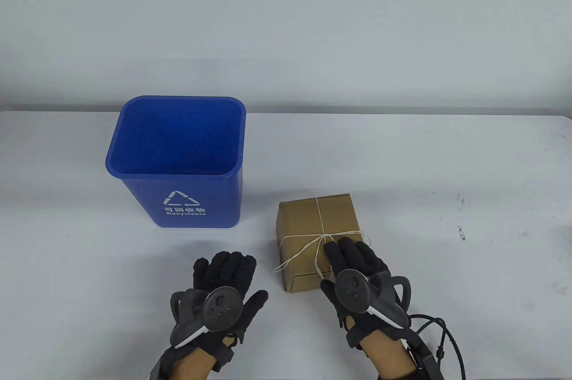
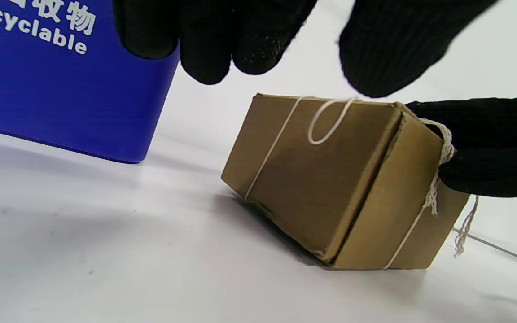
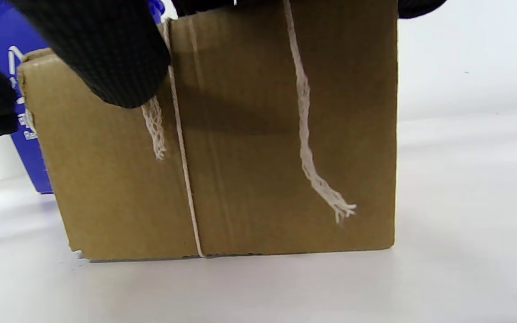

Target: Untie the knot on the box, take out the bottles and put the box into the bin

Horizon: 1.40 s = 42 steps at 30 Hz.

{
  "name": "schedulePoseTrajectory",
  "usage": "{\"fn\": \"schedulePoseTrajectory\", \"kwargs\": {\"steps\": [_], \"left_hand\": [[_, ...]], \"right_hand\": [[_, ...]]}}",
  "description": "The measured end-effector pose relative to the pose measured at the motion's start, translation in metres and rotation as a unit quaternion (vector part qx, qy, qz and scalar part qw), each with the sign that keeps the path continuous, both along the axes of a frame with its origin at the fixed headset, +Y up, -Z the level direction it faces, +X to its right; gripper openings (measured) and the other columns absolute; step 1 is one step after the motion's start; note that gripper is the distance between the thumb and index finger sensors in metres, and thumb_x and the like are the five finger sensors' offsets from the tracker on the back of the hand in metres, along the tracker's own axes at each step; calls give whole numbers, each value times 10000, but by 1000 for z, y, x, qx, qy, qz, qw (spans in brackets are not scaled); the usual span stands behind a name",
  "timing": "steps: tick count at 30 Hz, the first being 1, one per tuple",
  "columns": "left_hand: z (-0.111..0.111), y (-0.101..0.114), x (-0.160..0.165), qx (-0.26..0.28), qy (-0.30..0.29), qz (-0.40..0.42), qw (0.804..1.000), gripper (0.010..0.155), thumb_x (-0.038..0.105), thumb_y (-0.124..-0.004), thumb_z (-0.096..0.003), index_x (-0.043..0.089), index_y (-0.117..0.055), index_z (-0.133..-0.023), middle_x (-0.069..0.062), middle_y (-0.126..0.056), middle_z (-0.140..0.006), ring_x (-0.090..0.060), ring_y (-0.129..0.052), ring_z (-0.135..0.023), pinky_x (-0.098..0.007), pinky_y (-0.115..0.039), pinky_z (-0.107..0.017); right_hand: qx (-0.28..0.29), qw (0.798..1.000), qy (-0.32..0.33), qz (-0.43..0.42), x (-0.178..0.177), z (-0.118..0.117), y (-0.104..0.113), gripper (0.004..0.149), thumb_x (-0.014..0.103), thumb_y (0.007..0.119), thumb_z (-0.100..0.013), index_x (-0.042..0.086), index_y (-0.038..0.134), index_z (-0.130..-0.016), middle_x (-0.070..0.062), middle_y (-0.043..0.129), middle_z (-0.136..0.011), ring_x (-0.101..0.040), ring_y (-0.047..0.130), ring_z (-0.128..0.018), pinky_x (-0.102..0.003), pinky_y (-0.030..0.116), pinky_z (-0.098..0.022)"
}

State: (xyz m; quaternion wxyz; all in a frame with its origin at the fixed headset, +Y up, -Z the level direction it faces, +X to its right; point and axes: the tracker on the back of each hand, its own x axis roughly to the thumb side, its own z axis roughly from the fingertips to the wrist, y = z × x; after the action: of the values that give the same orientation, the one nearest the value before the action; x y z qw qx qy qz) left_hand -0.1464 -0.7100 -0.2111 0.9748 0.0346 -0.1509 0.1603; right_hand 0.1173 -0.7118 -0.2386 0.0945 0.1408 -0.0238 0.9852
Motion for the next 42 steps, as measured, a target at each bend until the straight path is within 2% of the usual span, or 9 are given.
{"fn": "schedulePoseTrajectory", "kwargs": {"steps": [9, 18, 21, 24, 32, 36, 40, 42], "left_hand": [[4, 8, -2, 20, -13, 26, 999, 804, 584, -731, -485, 172, -517, -1141, -154, -567, -1147, -537, -508, -1081, -799, -306, -710], [6, 6, 3, 20, -28, 11, 999, 833, 598, -755, -477, 179, -491, -1147, -149, -538, -1157, -531, -505, -1086, -797, -316, -714], [6, 7, 3, 28, -27, 12, 999, 842, 595, -769, -473, 180, -485, -1148, -152, -525, -1160, -532, -498, -1087, -796, -320, -715], [6, 8, 2, 30, -32, 17, 999, 846, 594, -775, -472, 182, -479, -1149, -148, -501, -1167, -528, -485, -1092, -795, -317, -717], [3, 17, 2, 24, -55, 45, 997, 878, 613, -783, -467, 190, -453, -1162, -140, -387, -1199, -523, -362, -1128, -802, -271, -719], [-3, 22, 6, 7, -60, 32, 998, 916, 623, -795, -460, 184, -424, -1173, -141, -320, -1214, -530, -290, -1138, -808, -236, -718], [-13, 25, 16, -24, -76, 12, 997, 956, 631, -811, -451, 170, -396, -1179, -147, -287, -1218, -535, -251, -1141, -806, -222, -719], [-19, 26, 21, -42, -80, 6, 996, 978, 639, -816, -445, 162, -382, -1180, -151, -272, -1218, -535, -236, -1141, -805, -217, -719]], "right_hand": [[10, 999, 46, 15, -28, 16, 0, 723, 477, 745, -479, 229, 403, -1067, -76, 323, -1101, -419, 392, -923, -605, 463, -613], [29, 996, 85, 31, -44, 30, -2, 733, 482, 736, -481, 218, 387, -1069, -83, 321, -1099, -415, 401, -911, -584, 479, -608], [34, 995, 89, 18, -40, 30, -2, 727, 482, 731, -483, 218, 389, -1067, -74, 327, -1100, -404, 404, -910, -575, 481, -611], [37, 994, 96, -40, -33, 26, -2, 686, 462, 734, -487, 204, 443, -1052, -71, 377, -1091, -388, 427, -904, -566, 495, -608], [40, 983, 125, -131, -17, 20, 6, 693, 429, 780, -472, 174, 468, -1036, -89, 411, -1080, -383, 531, -903, -556, 564, -601], [33, 982, 106, -152, -4, 16, 10, 723, 422, 799, -466, 143, 457, -1038, -119, 395, -1077, -405, 546, -894, -559, 570, -594], [-16, 989, 75, -130, 4, 14, 6, 785, 440, 821, -454, 111, 421, -1044, -150, 347, -1079, -425, 530, -895, -570, 556, -596], [-38, 988, 82, -122, 3, 13, 2, 819, 444, 848, -439, 94, 418, -1042, -164, 342, -1075, -424, 555, -884, -568, 571, -587]]}}
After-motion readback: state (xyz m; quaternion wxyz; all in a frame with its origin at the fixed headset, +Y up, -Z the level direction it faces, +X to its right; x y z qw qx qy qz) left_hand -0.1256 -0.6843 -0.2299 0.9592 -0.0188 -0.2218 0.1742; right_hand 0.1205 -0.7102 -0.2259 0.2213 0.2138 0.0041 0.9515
